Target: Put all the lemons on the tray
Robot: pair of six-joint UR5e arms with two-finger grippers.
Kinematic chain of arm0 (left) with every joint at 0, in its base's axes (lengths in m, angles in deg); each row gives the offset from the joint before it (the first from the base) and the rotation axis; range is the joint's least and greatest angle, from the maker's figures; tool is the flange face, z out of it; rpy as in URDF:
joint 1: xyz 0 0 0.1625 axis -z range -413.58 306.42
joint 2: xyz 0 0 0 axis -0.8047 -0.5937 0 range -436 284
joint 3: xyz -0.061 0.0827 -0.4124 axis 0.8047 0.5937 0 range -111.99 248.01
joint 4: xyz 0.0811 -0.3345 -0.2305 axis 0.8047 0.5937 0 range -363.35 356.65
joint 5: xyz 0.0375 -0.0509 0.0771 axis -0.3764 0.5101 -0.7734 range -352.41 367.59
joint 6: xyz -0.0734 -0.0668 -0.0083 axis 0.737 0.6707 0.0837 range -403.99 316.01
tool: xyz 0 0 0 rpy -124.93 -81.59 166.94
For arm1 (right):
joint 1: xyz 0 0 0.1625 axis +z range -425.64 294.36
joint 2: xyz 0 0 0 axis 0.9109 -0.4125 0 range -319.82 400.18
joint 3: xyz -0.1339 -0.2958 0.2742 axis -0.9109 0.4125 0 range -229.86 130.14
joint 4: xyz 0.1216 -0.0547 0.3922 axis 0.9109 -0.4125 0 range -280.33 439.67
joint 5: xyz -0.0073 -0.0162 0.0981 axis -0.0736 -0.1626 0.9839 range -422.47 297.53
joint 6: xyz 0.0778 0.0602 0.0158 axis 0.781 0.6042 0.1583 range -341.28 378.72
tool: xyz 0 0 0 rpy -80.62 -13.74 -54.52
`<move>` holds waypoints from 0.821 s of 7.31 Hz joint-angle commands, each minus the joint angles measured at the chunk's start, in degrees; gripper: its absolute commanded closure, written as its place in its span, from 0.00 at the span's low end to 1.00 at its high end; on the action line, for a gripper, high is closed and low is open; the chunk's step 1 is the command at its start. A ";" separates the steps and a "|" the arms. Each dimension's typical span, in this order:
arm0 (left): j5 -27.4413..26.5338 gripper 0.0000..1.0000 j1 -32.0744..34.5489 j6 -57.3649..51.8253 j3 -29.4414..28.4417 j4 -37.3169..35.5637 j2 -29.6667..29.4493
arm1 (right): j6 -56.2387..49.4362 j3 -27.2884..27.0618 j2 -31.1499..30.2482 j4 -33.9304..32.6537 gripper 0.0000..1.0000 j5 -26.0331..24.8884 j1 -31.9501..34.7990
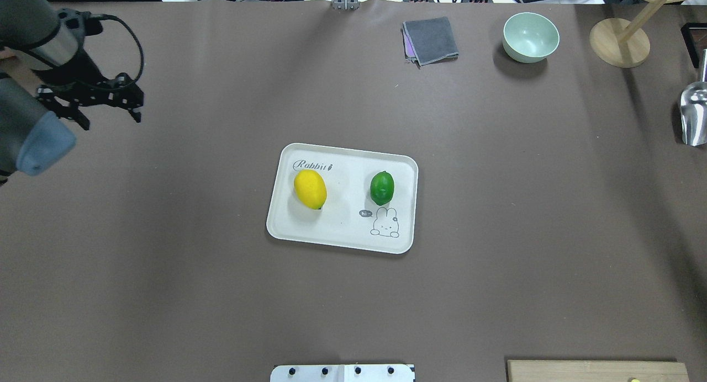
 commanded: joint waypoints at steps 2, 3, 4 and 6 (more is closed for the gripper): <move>0.60 0.02 10.38 -19.01 -8.15 0.15 6.36 | -2.40 1.06 0.81 -2.85 0.02 1.30 3.50; 1.90 0.02 14.59 -26.12 -13.57 0.32 6.55 | -3.81 1.06 1.16 -4.34 0.02 1.30 4.11; 3.05 0.02 17.86 -31.67 -17.54 0.76 6.56 | -6.17 1.06 1.78 -7.13 0.02 1.13 4.99; 3.15 0.02 20.51 -32.96 -14.01 6.08 14.77 | -7.34 1.06 2.04 -7.78 0.02 1.21 5.17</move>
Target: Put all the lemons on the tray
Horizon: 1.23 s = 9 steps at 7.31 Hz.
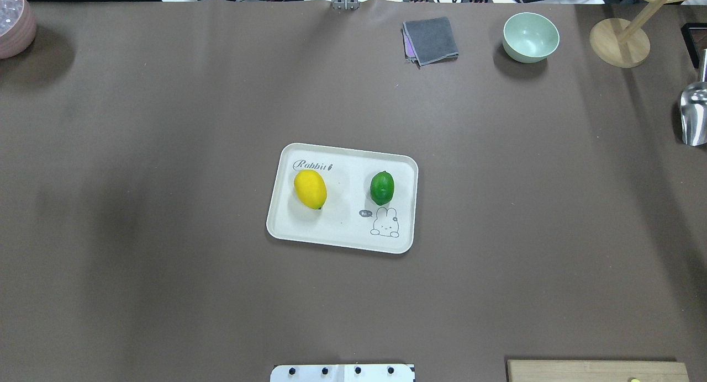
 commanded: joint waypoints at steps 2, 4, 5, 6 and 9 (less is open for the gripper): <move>0.84 0.02 5.13 -4.65 8.09 3.81 12.72 | -0.03 0.02 0.21 -0.87 0.02 1.58 0.21; 3.48 0.02 9.89 -18.14 7.86 2.32 14.85 | 0.24 0.02 0.30 -0.87 0.02 1.69 0.21; 3.48 0.02 12.51 -20.39 8.20 1.18 15.04 | 0.24 0.02 0.21 -0.79 0.02 1.77 0.21; 3.39 0.02 14.19 -20.76 8.99 0.74 15.91 | 0.24 0.02 0.21 -0.87 0.02 1.77 0.21; 3.39 0.02 14.73 -20.76 9.53 -1.02 17.68 | 1.47 -0.77 0.21 -0.70 0.02 1.77 0.21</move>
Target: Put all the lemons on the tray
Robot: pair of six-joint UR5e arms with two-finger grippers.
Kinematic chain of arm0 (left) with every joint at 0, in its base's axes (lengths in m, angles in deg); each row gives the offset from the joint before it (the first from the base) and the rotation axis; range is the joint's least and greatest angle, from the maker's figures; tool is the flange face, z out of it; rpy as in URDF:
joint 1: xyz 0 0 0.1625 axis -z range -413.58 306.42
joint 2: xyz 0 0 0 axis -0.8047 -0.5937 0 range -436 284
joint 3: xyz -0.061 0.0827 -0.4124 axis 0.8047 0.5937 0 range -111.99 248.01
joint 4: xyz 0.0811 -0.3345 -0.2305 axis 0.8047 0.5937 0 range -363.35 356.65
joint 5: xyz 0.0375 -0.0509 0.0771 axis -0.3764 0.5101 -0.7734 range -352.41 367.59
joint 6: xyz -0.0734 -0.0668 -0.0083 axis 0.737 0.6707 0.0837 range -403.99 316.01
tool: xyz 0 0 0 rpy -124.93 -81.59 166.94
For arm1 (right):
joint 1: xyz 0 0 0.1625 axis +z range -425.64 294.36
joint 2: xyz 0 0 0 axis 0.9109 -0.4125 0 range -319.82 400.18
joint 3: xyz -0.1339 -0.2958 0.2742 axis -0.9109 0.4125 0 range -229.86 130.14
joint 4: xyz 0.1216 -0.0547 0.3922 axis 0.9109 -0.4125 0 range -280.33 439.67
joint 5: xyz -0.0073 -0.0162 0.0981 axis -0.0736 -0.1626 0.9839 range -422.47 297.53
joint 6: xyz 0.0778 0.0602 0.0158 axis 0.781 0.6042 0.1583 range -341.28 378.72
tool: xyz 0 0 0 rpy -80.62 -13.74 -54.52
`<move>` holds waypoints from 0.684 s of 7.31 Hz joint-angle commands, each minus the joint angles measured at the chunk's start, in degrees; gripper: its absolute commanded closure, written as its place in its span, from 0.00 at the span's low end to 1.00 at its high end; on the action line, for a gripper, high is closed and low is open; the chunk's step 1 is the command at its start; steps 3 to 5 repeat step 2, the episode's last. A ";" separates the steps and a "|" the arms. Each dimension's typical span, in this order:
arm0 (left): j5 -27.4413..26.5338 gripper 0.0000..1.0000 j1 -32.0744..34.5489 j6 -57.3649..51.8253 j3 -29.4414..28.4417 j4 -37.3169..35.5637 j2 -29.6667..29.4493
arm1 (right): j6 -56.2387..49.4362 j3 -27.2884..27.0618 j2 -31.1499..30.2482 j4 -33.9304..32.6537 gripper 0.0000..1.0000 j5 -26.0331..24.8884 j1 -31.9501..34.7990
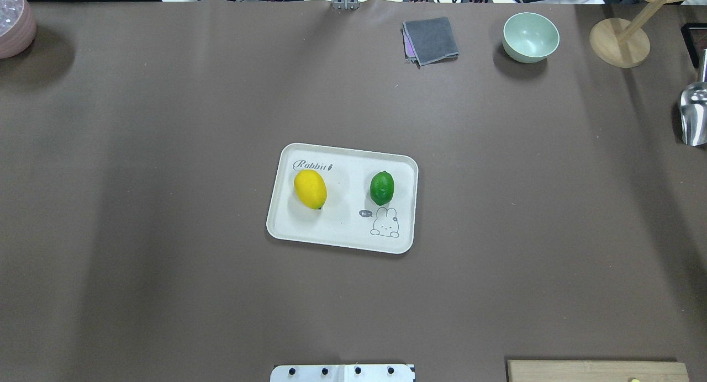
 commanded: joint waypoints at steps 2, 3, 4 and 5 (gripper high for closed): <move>-0.23 0.02 0.20 0.00 0.58 -0.88 0.26 | 0.50 -0.23 -0.06 0.01 0.01 0.20 0.00; -0.23 0.02 0.20 0.00 0.58 -0.88 0.26 | 0.50 -0.23 -0.06 0.01 0.01 0.20 0.00; -0.23 0.02 0.20 0.00 0.58 -0.88 0.26 | 0.50 -0.23 -0.06 0.01 0.01 0.20 0.00; -0.23 0.02 0.20 0.00 0.58 -0.88 0.26 | 0.50 -0.23 -0.06 0.01 0.01 0.20 0.00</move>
